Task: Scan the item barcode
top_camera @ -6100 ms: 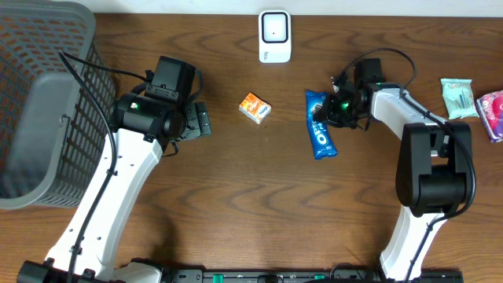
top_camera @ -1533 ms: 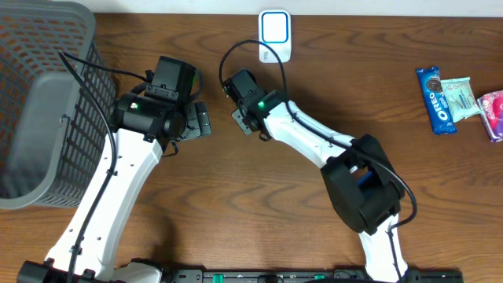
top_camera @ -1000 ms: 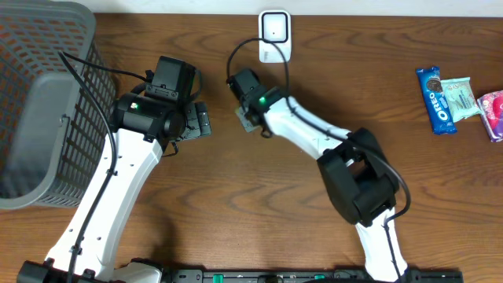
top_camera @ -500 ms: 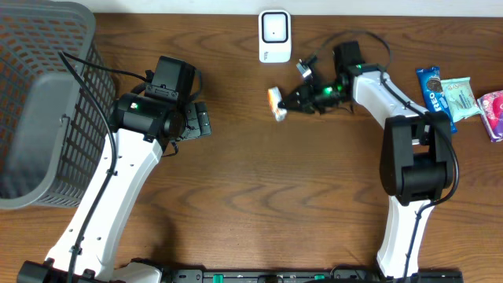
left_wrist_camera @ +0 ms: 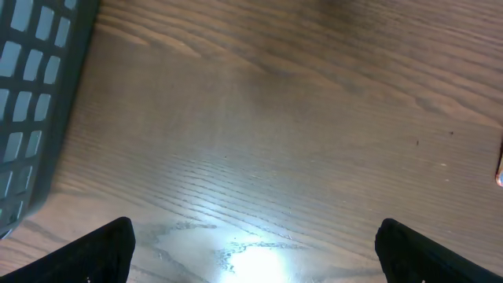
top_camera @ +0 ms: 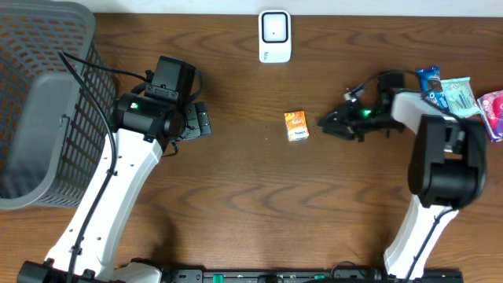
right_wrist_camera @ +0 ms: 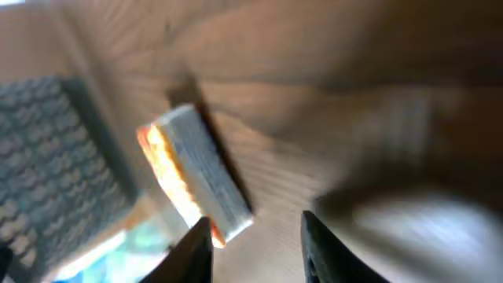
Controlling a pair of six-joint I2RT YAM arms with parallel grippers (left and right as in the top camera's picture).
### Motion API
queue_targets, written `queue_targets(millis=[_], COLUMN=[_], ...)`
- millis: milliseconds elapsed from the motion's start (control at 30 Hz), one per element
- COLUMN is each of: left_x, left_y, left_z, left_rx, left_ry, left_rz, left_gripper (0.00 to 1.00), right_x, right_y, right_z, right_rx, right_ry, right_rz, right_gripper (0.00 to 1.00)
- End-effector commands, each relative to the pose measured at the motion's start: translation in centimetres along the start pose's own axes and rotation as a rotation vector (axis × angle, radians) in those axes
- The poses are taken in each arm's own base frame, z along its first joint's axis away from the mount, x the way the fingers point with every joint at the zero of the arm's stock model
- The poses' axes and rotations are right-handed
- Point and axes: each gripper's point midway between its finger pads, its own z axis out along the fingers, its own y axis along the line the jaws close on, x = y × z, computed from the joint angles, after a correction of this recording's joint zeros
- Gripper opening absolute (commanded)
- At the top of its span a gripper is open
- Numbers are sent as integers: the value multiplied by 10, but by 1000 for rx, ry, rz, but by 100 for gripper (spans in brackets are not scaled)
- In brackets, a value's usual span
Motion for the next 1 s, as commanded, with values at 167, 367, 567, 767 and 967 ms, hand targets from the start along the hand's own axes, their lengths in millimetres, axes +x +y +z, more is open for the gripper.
queue_targets(millis=[167,367,567,767,967], left_x=[-2,-2,-2,-2,-2], left_y=[2,2,2,2,2], left_z=[-1,-1,-1,-1,-1], left_rx=[-9,-8,-9,-9,-9], left_ry=[-6,-6,-6,-6,-6], left_rz=[-8,-8,-8,-8,-8], left_gripper=[98,98,98,98,98], right_x=[-8,-3,6,14,16], right_y=[42,43,25,10,42], right_z=[-20,17,50,71,78], right_rx=[140,248,342,365,199], right_ry=[-109,-92,-47,8,19], right_rz=[-247,-296,-292,-269,-268], right_gripper=[48,59,55,22,1])
